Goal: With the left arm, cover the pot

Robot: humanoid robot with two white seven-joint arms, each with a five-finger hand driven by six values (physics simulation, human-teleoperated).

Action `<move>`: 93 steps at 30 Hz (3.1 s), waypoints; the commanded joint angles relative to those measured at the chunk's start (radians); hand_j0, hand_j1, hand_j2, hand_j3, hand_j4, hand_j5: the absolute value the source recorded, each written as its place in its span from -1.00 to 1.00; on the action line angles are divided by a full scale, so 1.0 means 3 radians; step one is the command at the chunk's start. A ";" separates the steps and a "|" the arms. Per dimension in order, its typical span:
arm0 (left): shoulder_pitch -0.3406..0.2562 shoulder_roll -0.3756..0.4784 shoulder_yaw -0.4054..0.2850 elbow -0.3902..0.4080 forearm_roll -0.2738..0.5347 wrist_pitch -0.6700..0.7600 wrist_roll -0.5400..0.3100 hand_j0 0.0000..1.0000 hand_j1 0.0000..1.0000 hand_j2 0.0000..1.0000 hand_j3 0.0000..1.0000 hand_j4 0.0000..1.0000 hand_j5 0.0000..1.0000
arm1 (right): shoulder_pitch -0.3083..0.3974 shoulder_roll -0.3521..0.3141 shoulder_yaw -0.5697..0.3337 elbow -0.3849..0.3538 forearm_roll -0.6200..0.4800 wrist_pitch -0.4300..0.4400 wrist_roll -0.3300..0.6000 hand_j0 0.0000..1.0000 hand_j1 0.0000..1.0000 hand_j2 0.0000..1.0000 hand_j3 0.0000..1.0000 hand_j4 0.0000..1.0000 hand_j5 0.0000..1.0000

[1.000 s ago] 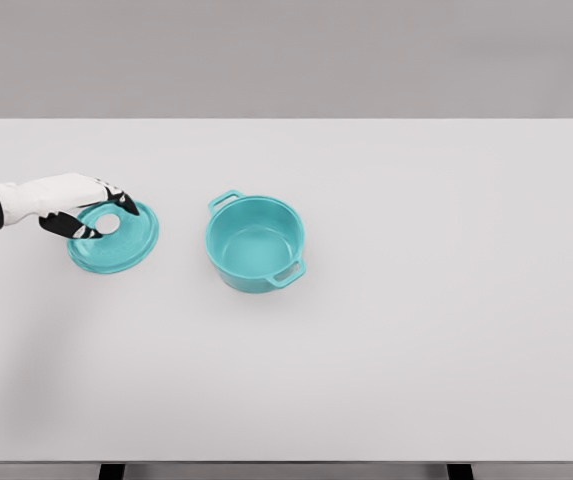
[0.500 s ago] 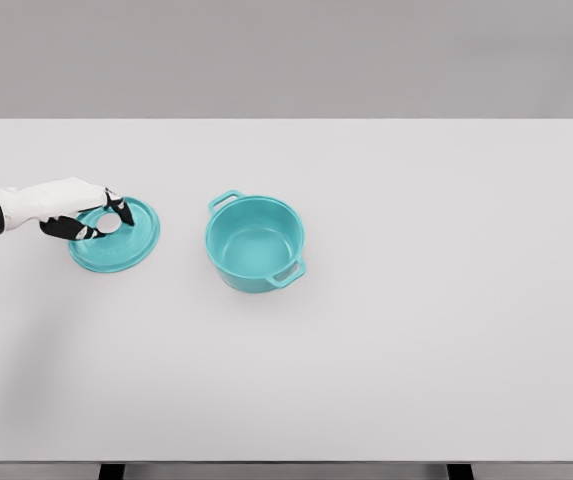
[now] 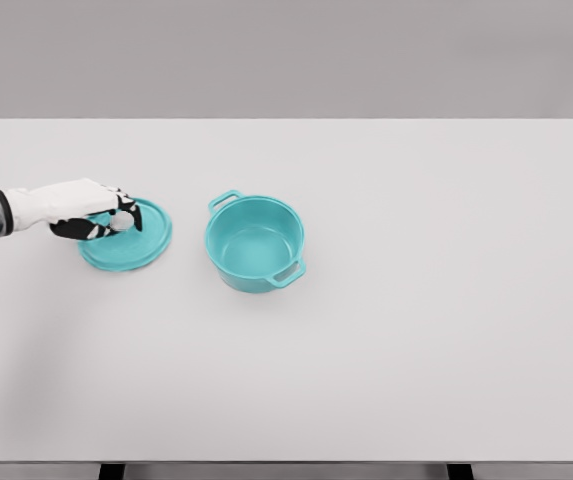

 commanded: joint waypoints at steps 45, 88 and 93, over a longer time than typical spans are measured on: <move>-0.0082 0.0130 0.0007 -0.1339 0.0060 0.0003 0.0009 -0.14 -0.14 -0.14 -0.14 -0.14 -0.14 | 0.0000 0.0000 0.0000 0.0004 0.0002 -0.0002 0.0001 1.00 1.00 1.00 1.00 1.00 1.00; -0.0215 -0.0474 -0.0059 -0.1073 -0.0262 0.0003 -0.0011 -0.07 -0.07 -0.07 -0.07 -0.07 -0.07 | 0.0000 0.0000 0.0000 -0.0002 0.0002 -0.0002 0.0001 1.00 1.00 1.00 1.00 1.00 1.00; -0.0230 -0.0617 -0.0059 -0.0955 -0.0334 0.0003 -0.0016 -0.07 -0.07 -0.07 -0.07 -0.07 -0.07 | 0.0000 0.0000 0.0000 -0.0002 0.0002 -0.0002 0.0001 1.00 1.00 1.00 1.00 1.00 1.00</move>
